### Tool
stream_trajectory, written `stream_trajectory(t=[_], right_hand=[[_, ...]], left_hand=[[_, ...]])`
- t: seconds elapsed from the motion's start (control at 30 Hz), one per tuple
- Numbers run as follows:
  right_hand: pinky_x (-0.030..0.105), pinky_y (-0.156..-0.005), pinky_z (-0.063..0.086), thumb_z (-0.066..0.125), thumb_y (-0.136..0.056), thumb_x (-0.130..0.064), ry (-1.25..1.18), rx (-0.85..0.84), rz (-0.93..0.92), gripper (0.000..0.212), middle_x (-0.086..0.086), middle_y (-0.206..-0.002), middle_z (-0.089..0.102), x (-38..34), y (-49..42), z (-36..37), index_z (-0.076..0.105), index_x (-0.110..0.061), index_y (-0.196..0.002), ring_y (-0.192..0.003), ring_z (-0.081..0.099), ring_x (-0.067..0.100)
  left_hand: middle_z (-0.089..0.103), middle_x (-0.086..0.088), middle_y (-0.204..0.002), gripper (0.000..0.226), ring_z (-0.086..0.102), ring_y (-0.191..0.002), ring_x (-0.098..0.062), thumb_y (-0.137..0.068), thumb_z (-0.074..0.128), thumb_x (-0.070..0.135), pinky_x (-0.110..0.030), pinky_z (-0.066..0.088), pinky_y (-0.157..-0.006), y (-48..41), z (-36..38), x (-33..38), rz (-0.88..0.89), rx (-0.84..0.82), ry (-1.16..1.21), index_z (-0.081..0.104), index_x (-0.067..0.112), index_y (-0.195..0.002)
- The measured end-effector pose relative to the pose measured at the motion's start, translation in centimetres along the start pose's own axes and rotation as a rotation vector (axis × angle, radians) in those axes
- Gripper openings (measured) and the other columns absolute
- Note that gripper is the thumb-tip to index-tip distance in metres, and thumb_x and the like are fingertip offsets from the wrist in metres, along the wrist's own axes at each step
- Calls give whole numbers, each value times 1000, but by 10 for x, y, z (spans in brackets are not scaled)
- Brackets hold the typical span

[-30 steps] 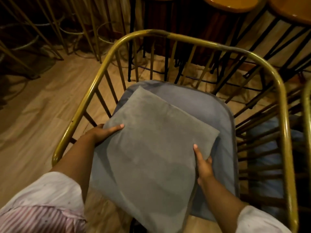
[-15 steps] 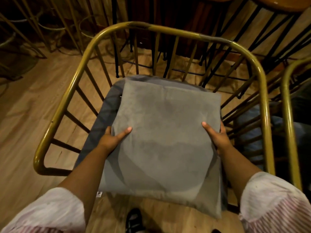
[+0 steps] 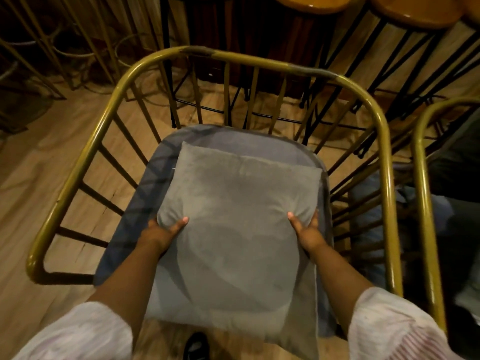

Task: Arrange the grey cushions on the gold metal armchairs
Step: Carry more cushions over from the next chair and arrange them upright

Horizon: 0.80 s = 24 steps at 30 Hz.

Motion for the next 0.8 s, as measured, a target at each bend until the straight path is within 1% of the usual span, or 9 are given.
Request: stream_trajectory(t=[0.07,0.13,0.23,0.27,0.37,0.47,0.57,0.67,0.8], right_hand=[[51,-111,32,56,-85,-52,49,11,11,89,19,-154,29,-1,4,-1,5,-23,-152,-136,35,42],[48,-104,39,49,-92,-44,148,16,-18,67,23,-144,43,-4,9,-10,28,-12,-147,-128,44,44],[39,-90,43,45,-98,-24,253,8,-185,33,31,-118,60,-33,36,-33,60,4,-106,-113,56,43],[34,-90,42,47,-97,-20,228,5,-240,31,28,-117,63,-43,45,-45,63,5,-106,-114,57,39],[6,-87,36,53,-94,-17,133,6,-420,34,10,-119,63,-74,79,-93,60,3,-121,-119,54,20],[22,-106,36,55,-92,-31,63,41,-466,46,4,-132,58,-83,97,-152,54,-10,-133,-126,50,15],[22,-106,33,56,-92,-27,-56,155,-489,46,2,-129,57,-78,115,-233,51,-11,-135,-124,48,11],[38,-112,36,57,-92,-21,-138,304,-521,46,12,-134,56,-55,126,-327,50,-8,-135,-127,51,22],[28,-99,40,57,-92,-16,-175,494,-436,47,19,-125,58,-9,131,-444,46,-3,-136,-117,57,27]], left_hand=[[33,-19,-152,127,35,-136,-43,-48,54,87,-56,33,-110,-5,3,6,40,34,-44,24,15,-148],[41,-17,-149,135,40,-134,-41,-39,43,96,-55,34,-110,-10,5,9,74,112,-25,33,14,-145],[45,-21,-144,115,42,-132,-43,-56,43,87,-54,35,-109,19,13,35,100,140,-25,41,8,-140],[45,-22,-143,103,42,-131,-43,-66,47,78,-52,34,-110,36,16,51,125,142,-42,41,6,-139],[45,-23,-143,71,43,-132,-39,-87,56,46,-42,33,-111,88,46,109,233,77,-12,38,2,-140],[53,-23,-136,54,50,-126,-36,-92,53,35,-38,36,-104,144,94,173,406,-27,21,49,-2,-132],[60,-19,-129,49,56,-118,-34,-93,51,37,-39,43,-102,210,152,230,591,-123,34,56,1,-125],[61,-11,-115,40,56,-108,-23,-94,51,32,-25,38,-90,278,223,271,700,-238,8,58,1,-119],[60,-6,-100,39,59,-101,-26,-90,56,38,-23,36,-82,354,309,303,784,-341,6,61,6,-113]])
Point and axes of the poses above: each hand's wrist, its own y-axis away from the middle knuckle, its own z-axis out of the palm, x = y × z, the point moved 10 cm from there along -y, towards the middle knuckle
